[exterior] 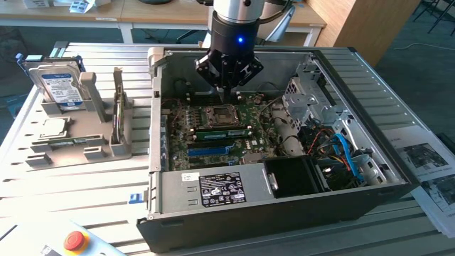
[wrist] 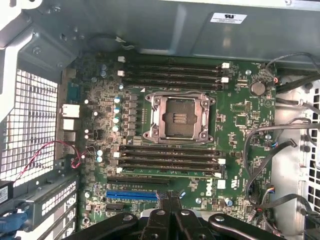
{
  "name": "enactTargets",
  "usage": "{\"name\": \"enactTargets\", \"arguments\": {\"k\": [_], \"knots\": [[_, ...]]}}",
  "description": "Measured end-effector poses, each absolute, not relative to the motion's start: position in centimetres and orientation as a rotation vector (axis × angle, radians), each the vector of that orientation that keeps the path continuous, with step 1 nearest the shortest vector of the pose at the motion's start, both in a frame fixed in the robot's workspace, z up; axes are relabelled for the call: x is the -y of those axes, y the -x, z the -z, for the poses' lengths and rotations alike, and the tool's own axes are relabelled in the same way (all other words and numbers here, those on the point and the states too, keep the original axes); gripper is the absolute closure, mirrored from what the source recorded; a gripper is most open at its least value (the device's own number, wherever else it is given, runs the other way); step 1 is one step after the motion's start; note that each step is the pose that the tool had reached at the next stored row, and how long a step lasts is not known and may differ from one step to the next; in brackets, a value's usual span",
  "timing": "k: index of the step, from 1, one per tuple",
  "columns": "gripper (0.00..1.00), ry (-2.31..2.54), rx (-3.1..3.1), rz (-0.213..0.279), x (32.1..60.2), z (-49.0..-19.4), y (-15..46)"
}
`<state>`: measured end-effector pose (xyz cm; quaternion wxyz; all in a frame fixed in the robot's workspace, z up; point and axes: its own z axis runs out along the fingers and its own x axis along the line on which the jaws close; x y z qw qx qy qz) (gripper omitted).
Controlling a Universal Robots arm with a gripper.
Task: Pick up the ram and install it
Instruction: 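Press down the ram until it locks into place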
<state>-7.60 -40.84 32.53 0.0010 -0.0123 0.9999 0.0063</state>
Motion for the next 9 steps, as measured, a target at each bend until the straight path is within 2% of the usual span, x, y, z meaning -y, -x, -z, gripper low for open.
{"name": "enactTargets", "arguments": {"k": [9], "knots": [[0.89,0.009,-3.14,-0.02,40.84,-32.54,7.6]]}}
